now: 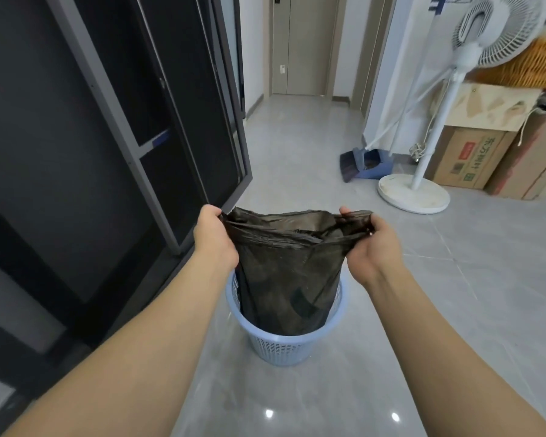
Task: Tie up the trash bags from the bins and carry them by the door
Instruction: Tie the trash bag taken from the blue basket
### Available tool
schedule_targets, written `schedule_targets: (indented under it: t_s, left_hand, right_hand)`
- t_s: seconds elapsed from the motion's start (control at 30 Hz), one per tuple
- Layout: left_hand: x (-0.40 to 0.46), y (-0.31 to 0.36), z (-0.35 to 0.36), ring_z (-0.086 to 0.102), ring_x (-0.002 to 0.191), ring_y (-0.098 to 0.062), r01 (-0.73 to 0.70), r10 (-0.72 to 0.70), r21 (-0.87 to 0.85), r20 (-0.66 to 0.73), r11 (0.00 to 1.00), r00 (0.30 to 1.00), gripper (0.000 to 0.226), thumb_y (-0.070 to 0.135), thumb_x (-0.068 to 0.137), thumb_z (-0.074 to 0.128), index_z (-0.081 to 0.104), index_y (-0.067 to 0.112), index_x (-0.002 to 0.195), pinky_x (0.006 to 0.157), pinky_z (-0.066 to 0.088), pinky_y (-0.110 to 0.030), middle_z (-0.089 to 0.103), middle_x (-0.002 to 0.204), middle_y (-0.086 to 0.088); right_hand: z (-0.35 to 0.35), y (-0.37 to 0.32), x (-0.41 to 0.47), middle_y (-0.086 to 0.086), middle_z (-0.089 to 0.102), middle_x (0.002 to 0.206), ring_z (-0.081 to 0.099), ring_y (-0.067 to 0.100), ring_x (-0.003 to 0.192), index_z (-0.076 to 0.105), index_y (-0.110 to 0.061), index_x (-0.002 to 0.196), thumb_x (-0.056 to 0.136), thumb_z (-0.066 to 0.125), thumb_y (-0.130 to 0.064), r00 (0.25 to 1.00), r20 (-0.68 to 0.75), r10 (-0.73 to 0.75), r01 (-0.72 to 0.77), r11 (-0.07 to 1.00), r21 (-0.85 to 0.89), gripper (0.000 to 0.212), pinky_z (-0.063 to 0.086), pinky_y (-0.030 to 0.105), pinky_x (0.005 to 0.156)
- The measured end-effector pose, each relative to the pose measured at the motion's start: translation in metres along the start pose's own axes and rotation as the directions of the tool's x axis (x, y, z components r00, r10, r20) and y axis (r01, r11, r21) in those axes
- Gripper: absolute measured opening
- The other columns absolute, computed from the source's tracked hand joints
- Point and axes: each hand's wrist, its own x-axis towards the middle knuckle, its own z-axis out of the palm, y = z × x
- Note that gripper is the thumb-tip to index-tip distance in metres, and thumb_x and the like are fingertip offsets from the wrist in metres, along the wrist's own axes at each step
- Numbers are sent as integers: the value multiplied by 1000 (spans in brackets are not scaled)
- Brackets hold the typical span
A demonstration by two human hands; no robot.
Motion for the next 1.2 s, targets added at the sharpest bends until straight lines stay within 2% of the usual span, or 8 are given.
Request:
schedule_targets:
  t_s: [0.1,0.27,0.43,0.67,0.73,0.83,0.97,1.2]
  left_hand:
    - [-6,17,24,48,62,-19,3,-1,-61,31,998,1000,15,18,86,40,37,17,71,62,41,-29,47,70,-3]
    - [-22,51,63,55,88,-25,-25,26,-69,17,997,1000,12,27,80,48,47,15,81,84,44,-38,54,92,-7]
    - [-60,93,118,43,83,-22,-134,136,-64,30,989,990,13,28,77,49,41,18,77,70,36,-37,43,88,-4]
    - [-131,137,198,40,81,-20,-190,190,-17,106,982,976,12,28,79,46,42,17,84,68,32,-37,40,86,-3]
    - [-148,138,217,43,78,-19,-188,186,10,115,982,976,12,29,80,45,43,17,82,66,34,-36,44,85,-3]
    - [-170,127,242,38,68,-17,-180,173,33,161,983,972,16,27,82,43,35,18,74,61,29,-34,37,74,0]
    - [-187,91,264,28,74,-19,-135,117,59,241,989,963,16,23,79,40,26,20,76,67,23,-37,27,75,0]
    - [-199,0,259,22,54,-18,-122,49,225,304,967,951,22,18,74,41,22,20,63,55,20,-31,24,53,4]
  right_hand:
    - [24,-9,-4,18,71,83,71,28,72,66,1,98,100,31,-35,998,61,-20,15,996,83,50,56,38,70]
    - [75,-36,-16,14,75,77,73,23,70,64,0,94,101,29,-37,985,139,-98,73,982,177,51,53,38,71]
    - [123,-81,-42,11,74,67,71,20,68,62,-1,91,102,29,-36,967,176,-184,145,966,214,49,52,35,69]
    - [174,-159,-91,15,70,93,67,26,91,62,0,100,101,31,-36,938,171,-301,264,942,208,48,52,38,86]
    - [179,-179,-107,15,70,87,67,25,84,63,0,93,100,33,-36,931,145,-335,314,938,147,47,53,36,79]
    - [174,-205,-127,12,67,75,63,22,66,60,0,85,98,36,-34,911,98,-401,392,915,92,43,51,31,67]
    - [141,-237,-147,7,60,50,56,19,46,53,-4,71,98,36,-31,882,38,-470,466,881,83,42,46,28,56]
    - [34,-244,-154,8,56,57,52,22,50,48,-5,76,97,38,-26,875,-125,-467,474,880,32,31,45,30,57]
